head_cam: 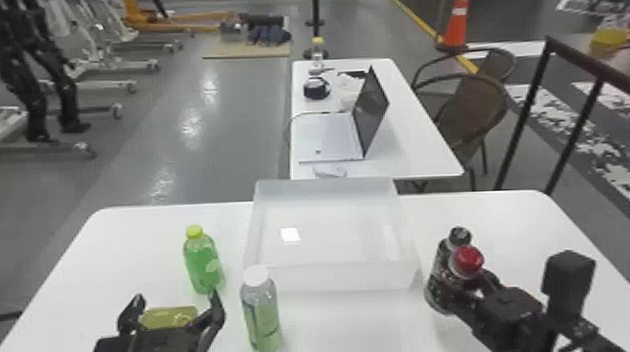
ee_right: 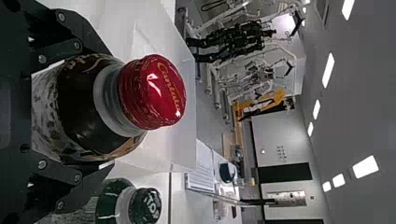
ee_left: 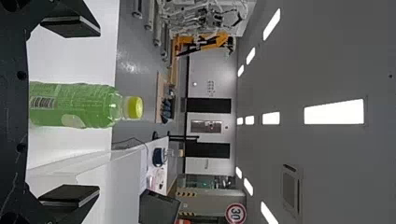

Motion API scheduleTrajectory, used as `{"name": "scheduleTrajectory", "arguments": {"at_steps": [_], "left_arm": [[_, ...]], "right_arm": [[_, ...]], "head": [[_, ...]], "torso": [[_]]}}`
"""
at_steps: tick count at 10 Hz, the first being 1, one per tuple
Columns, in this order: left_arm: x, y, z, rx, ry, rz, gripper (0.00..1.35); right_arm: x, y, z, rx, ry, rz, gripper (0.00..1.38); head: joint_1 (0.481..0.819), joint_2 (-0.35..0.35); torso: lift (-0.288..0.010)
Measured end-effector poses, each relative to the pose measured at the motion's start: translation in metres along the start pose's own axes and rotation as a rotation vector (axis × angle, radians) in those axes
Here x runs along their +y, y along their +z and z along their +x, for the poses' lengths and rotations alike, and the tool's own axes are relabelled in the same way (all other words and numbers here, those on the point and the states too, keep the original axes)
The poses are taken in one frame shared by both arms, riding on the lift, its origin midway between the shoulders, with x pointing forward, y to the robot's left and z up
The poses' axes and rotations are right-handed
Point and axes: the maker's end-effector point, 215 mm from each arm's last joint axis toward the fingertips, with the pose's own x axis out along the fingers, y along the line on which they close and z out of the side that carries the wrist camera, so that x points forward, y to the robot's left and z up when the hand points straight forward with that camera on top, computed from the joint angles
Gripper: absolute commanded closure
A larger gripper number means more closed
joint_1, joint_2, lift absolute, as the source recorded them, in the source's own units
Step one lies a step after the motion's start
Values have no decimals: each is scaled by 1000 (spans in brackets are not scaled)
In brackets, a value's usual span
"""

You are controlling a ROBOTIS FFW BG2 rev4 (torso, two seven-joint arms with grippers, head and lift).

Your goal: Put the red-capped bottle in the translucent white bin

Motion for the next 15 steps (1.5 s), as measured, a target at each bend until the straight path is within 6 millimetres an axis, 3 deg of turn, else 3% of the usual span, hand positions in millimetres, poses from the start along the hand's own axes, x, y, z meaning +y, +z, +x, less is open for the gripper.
{"name": "scheduleTrajectory", "arguments": {"at_steps": [4,8,12,15], "left_arm": [[3,-4,0,5,8,-5,116],[4,-6,0,8,10,-7,116],[5,-6,0,5,12,-10,116],[6,-4,0,-2,13,-11,116]], "right_arm": [[-20,30,21,-109,-16,-11,828],[-20,34,44,-173,22,56,828],[-20,53,68,-214,41,42,828],[-13,45,95,-206,91,76,828]], "head": [[549,0],[549,0],[549,0],[549,0]], "torso": [[-100],[-100],[-100],[-100]]}}
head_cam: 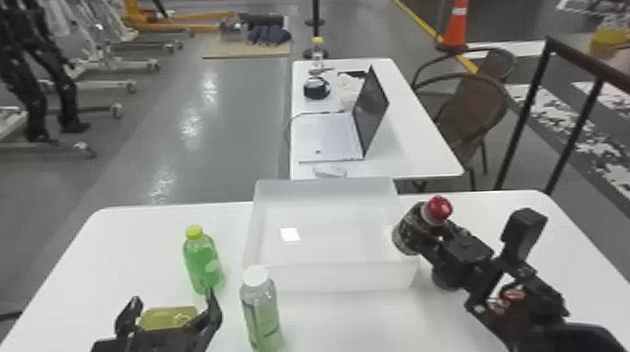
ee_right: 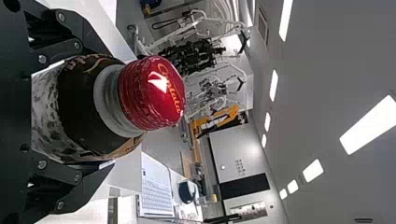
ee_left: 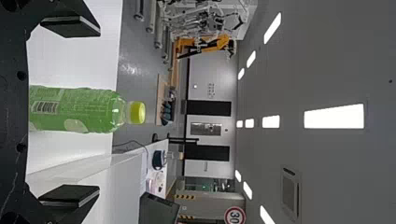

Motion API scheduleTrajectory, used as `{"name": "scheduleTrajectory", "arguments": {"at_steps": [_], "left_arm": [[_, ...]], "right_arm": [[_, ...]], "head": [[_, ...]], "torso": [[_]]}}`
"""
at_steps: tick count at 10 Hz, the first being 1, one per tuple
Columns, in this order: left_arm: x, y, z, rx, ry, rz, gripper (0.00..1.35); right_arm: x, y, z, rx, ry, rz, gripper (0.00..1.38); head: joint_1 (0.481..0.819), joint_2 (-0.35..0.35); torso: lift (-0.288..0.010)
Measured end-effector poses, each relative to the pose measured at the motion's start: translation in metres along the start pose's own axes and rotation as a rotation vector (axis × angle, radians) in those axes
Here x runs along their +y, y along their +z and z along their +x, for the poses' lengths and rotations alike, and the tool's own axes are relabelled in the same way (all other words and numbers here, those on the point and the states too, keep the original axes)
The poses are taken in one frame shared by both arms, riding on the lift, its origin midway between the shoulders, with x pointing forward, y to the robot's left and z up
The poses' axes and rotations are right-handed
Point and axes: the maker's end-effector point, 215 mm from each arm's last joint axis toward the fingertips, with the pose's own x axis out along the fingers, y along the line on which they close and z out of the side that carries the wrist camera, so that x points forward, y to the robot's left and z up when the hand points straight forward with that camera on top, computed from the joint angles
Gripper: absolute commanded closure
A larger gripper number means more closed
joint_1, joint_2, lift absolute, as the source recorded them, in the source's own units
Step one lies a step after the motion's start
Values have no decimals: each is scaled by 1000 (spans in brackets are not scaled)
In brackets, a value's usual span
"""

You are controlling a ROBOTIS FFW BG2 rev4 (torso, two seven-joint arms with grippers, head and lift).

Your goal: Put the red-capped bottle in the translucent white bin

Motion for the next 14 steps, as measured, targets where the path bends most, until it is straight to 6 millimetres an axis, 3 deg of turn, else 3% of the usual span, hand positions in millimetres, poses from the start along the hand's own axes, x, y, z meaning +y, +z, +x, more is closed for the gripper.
{"name": "scheduleTrajectory", "arguments": {"at_steps": [1,3,6,14], "left_arm": [[-1,1,1,-2,-1,-2,116],[-3,1,3,-6,-6,-6,116],[-4,2,5,-11,-9,-7,116],[-6,3,6,-16,-12,-15,116]], "right_arm": [[1,0,8,-6,13,6,828],[-1,19,26,-30,32,-18,820],[-2,22,43,-22,46,-6,759],[-5,-31,53,136,40,26,754]], "head": [[549,0],[549,0],[549,0],[549,0]], "torso": [[-100],[-100],[-100],[-100]]}}
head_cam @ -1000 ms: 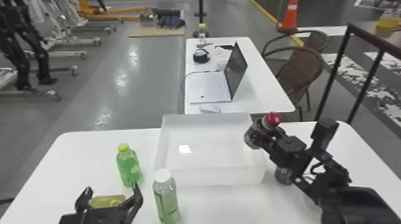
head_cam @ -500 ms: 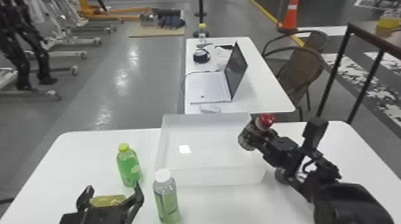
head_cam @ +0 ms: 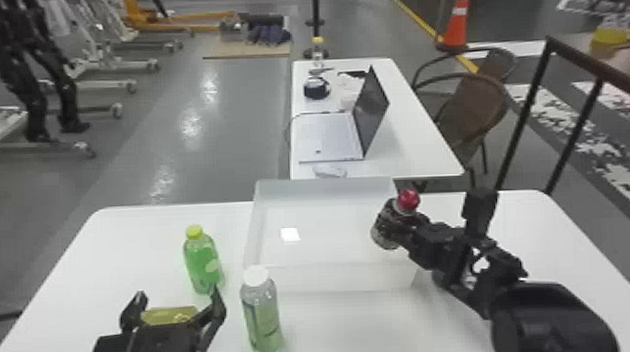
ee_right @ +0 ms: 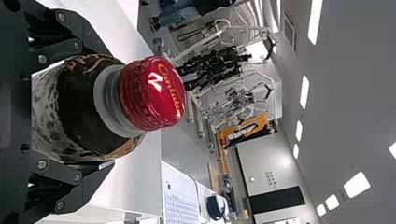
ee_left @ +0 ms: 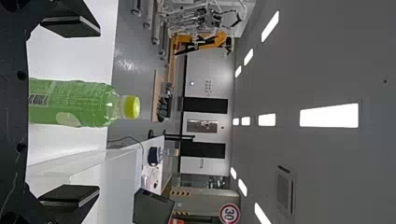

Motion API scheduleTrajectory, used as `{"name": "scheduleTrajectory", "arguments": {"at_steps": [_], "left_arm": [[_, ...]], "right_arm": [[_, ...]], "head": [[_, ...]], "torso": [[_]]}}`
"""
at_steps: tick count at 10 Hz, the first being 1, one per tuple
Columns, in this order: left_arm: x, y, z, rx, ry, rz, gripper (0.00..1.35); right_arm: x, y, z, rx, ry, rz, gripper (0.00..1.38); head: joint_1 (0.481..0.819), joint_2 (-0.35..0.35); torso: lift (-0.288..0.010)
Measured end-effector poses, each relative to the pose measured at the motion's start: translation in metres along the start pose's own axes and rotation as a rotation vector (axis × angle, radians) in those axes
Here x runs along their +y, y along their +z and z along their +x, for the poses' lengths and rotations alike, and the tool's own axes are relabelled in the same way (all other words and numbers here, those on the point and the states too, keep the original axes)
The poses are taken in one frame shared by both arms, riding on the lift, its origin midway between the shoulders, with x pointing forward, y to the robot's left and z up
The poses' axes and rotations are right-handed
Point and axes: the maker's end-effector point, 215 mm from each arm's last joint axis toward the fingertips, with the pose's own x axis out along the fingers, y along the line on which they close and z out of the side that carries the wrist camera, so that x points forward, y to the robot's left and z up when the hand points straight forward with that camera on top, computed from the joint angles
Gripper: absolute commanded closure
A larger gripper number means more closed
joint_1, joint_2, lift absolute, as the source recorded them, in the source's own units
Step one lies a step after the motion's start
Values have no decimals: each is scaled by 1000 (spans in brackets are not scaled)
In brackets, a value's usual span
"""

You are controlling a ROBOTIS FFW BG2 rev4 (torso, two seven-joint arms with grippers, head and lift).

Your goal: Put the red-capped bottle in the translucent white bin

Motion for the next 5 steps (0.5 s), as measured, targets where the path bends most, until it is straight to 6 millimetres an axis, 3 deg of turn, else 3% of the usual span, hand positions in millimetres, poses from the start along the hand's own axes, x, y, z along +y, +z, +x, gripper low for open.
{"name": "scheduleTrajectory", "arguments": {"at_steps": [1,4,5], "left_arm": [[0,0,0,1,0,-1,116],[0,-1,0,3,0,-1,116],[0,-1,0,2,1,-1,116]], "right_arm": [[-2,-3,1,23,-2,-9,726],[1,-2,7,37,7,-16,67],[1,-1,7,36,7,-14,65]], "head": [[549,0],[549,0],[549,0]], "torso": [[-100],[-100],[-100]]}}
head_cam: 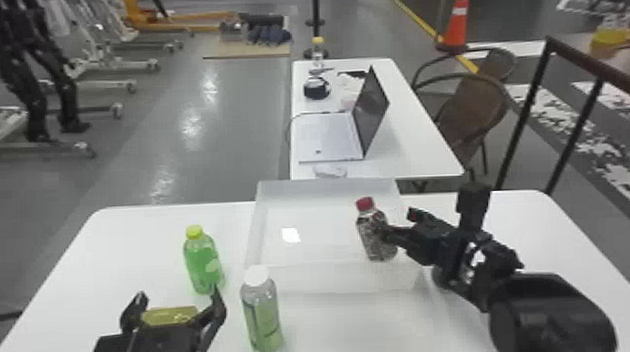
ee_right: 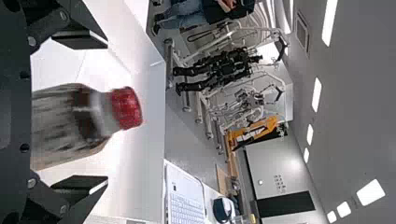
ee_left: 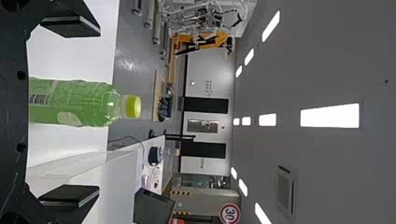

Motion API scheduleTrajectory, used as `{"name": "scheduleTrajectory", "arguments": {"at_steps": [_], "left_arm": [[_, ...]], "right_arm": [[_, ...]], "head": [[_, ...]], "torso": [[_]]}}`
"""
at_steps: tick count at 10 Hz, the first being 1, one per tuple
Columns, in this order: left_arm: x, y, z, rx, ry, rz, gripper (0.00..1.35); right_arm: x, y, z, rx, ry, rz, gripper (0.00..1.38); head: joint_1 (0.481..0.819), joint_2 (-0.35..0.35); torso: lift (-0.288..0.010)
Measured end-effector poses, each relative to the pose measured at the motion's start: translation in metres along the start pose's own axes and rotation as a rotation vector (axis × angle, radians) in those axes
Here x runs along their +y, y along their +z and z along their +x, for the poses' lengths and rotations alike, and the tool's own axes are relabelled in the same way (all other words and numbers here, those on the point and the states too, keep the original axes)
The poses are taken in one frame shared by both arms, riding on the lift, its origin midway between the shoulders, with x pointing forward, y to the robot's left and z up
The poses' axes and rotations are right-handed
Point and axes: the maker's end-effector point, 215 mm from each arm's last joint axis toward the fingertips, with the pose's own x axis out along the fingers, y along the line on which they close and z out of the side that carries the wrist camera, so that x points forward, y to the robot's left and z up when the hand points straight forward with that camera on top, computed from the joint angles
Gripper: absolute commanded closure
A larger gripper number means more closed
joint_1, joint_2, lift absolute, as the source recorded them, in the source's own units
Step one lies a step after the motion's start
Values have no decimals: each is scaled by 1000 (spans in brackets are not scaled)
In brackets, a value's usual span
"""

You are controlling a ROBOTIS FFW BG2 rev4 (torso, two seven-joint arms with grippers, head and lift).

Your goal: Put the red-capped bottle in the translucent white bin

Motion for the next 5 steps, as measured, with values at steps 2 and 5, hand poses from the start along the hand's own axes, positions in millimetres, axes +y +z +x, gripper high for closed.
{"name": "scheduleTrajectory", "arguments": {"at_steps": [2,5], "left_arm": [[1,0,-1,1,3,-1,116],[4,0,-3,-4,13,-2,116]], "right_arm": [[1,2,0,-6,1,-1,99],[12,32,-13,-99,3,-56,104]], "head": [[549,0],[549,0]], "torso": [[-100],[-100]]}}
